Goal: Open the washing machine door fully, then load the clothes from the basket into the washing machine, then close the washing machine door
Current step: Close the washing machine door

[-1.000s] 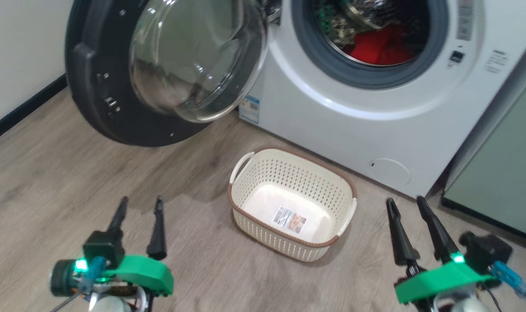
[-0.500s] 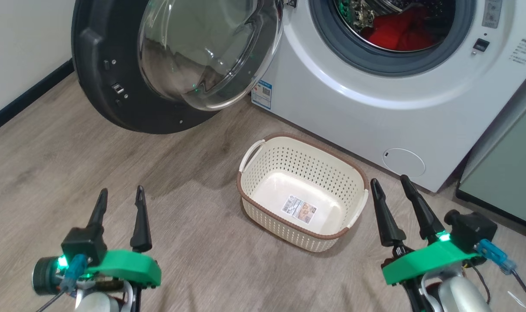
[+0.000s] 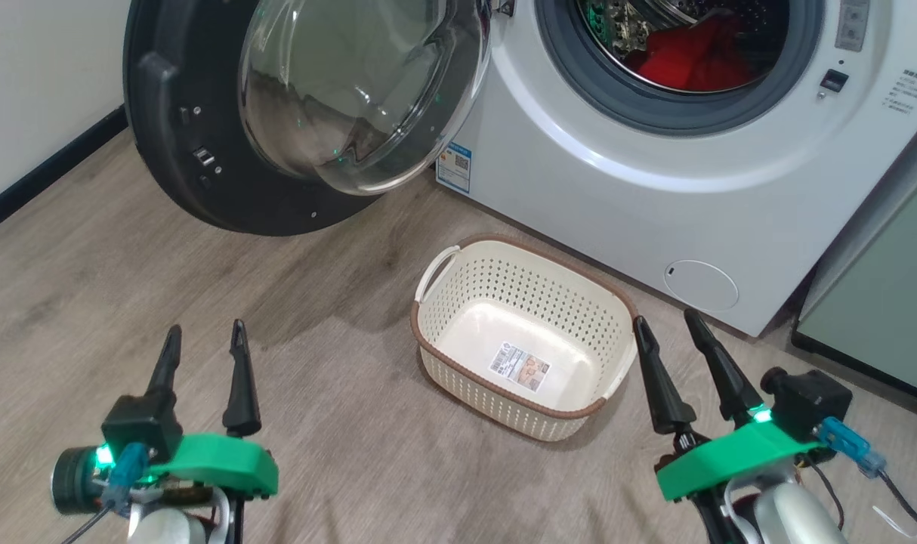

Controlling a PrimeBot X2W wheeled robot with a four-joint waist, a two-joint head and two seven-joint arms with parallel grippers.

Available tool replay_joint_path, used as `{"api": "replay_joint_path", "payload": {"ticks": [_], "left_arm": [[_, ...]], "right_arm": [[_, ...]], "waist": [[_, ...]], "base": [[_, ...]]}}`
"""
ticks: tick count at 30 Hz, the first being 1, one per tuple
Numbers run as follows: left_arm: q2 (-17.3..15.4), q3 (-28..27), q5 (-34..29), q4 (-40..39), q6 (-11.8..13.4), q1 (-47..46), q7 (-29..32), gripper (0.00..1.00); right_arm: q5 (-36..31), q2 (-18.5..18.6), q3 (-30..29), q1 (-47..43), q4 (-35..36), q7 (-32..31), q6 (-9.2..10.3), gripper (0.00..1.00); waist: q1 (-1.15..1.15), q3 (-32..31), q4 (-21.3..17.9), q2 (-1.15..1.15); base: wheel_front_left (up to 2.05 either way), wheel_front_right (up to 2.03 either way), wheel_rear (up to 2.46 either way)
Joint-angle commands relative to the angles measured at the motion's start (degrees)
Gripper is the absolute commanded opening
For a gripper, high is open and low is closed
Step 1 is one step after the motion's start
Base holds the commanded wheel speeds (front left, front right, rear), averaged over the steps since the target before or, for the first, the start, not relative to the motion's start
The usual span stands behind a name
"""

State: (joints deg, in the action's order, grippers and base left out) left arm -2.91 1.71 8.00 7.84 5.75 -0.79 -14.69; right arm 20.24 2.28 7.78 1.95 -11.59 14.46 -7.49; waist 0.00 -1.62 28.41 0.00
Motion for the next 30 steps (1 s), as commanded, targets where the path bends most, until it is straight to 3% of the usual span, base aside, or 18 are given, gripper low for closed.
{"api": "replay_joint_path", "payload": {"ticks": [1,15,16,17,18,26,30], "left_arm": [[0.0,-2.1,0.0,-2.4,0.3,-1.2,-0.3,1.00],[0.0,-2.7,0.4,-3.5,0.4,-1.0,-0.3,1.00],[0.0,-2.7,0.4,-3.6,0.4,-0.9,-0.3,0.82],[0.0,-2.9,0.5,-4.0,0.6,-1.0,-0.3,0.17],[0.0,-3.0,0.5,-4.3,0.6,-1.0,-0.3,0.00],[0.0,-6.0,-0.1,-6.9,-0.3,-2.9,-0.3,0.00],[-1.5,-9.2,-1.3,-8.2,-1.6,-6.1,-0.3,0.00]], "right_arm": [[0.0,0.6,1.4,3.6,1.5,0.5,0.00,1.00],[0.0,0.6,1.8,4.1,1.2,0.5,0.00,1.00],[0.0,0.6,1.8,4.0,1.3,0.5,0.00,1.00],[0.0,0.6,1.7,3.9,1.3,0.5,0.00,1.00],[0.0,0.6,1.6,3.7,1.4,0.5,0.00,1.00],[-0.7,0.6,0.1,1.8,2.5,0.5,0.00,1.00],[-1.7,0.6,-1.1,0.1,3.1,0.5,0.00,1.00]], "waist": [[0.00,0.0,0.0,0.00],[0.00,0.1,0.1,0.00],[0.00,0.1,0.1,0.00],[0.00,0.2,0.1,0.00],[0.00,0.2,0.1,0.00],[0.00,0.3,0.4,0.00],[0.00,0.7,0.7,0.00]], "base": [[0.00,0.00,0.00],[0.00,0.00,0.00],[0.00,0.00,0.00],[0.00,0.00,0.00],[0.00,0.00,0.00],[0.00,0.00,0.00],[0.00,0.00,0.00]]}}
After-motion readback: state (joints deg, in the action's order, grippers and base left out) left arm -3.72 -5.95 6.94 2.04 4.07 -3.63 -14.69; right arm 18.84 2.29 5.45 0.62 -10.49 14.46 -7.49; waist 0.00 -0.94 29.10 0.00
